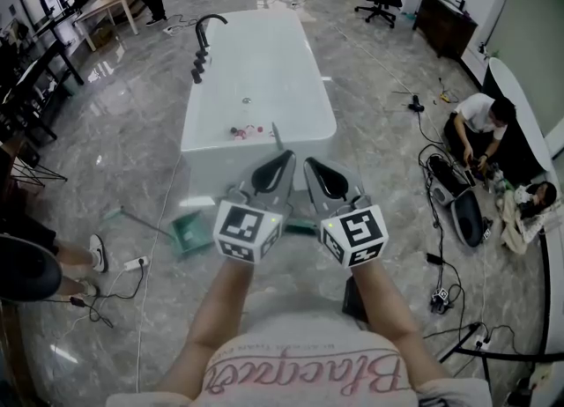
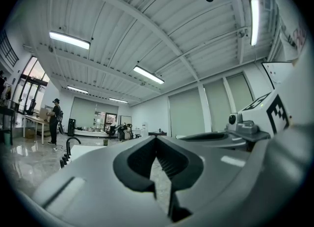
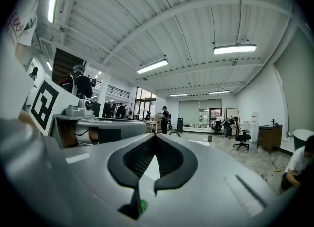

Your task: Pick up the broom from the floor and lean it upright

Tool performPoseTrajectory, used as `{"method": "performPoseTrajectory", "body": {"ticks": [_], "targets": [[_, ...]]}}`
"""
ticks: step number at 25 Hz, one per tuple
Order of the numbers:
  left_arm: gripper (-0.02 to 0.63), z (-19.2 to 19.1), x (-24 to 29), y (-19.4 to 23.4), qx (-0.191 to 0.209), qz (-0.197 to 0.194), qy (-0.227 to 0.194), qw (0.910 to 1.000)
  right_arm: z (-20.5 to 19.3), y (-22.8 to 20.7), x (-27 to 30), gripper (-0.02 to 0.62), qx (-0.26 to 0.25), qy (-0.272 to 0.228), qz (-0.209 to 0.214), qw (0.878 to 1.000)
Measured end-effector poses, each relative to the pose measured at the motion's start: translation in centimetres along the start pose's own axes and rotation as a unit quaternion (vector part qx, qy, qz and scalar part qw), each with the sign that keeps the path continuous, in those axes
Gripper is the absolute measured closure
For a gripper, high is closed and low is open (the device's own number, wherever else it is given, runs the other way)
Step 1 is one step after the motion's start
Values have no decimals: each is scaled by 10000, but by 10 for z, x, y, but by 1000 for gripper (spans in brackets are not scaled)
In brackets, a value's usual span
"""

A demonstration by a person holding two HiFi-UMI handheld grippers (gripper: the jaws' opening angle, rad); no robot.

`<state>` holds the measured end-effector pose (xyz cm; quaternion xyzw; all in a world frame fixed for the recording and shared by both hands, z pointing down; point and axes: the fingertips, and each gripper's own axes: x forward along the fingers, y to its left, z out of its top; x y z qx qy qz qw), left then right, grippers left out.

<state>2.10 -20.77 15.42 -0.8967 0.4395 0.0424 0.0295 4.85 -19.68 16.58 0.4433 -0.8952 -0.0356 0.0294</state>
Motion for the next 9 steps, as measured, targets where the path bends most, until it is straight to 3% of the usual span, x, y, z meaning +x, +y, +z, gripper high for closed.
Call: {"method": "performPoseTrajectory", "body": {"ticks": [9], "targets": [[607, 1, 3, 2, 1, -49, 26, 10000, 1, -2, 3, 595, 28, 11, 4, 10000]]}}
